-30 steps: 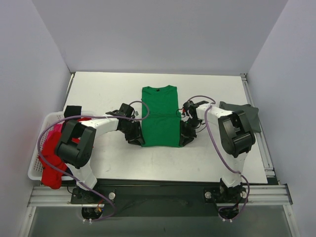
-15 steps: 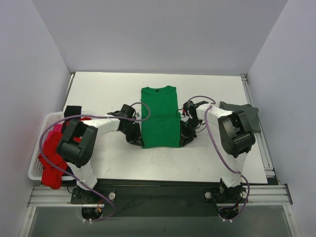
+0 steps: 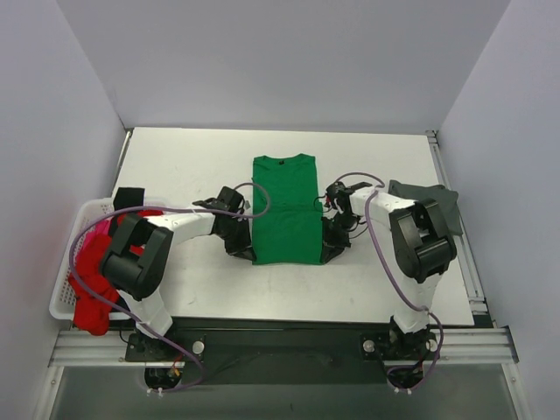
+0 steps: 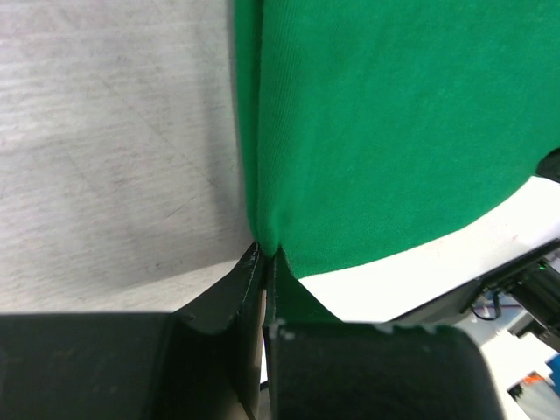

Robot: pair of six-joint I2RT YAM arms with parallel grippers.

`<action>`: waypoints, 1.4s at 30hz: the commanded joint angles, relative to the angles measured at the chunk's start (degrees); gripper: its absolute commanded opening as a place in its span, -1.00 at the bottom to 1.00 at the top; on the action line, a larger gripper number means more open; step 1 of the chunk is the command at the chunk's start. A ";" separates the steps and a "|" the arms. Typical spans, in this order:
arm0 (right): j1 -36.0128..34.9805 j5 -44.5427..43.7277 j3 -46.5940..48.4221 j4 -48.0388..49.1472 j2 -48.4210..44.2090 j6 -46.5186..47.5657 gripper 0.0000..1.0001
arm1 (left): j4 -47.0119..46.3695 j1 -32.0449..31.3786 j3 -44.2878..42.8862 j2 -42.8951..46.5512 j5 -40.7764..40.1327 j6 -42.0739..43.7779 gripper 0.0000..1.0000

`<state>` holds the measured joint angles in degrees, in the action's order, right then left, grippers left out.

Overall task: Fold and stack the t-shirts
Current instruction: Grab one side of the 2/3 rectangular tshirt with both arms, then fold the long partially folded tshirt into a neat square

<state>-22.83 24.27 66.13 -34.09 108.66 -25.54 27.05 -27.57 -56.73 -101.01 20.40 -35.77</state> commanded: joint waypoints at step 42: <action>-8.89 -4.58 -6.27 -22.59 -30.60 -8.03 -1.00 | 28.75 -6.17 3.47 33.85 -6.34 -3.08 -1.00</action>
<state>-30.85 21.93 60.42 -46.76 82.63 -31.70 47.81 -33.39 -53.28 -71.05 14.31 -38.28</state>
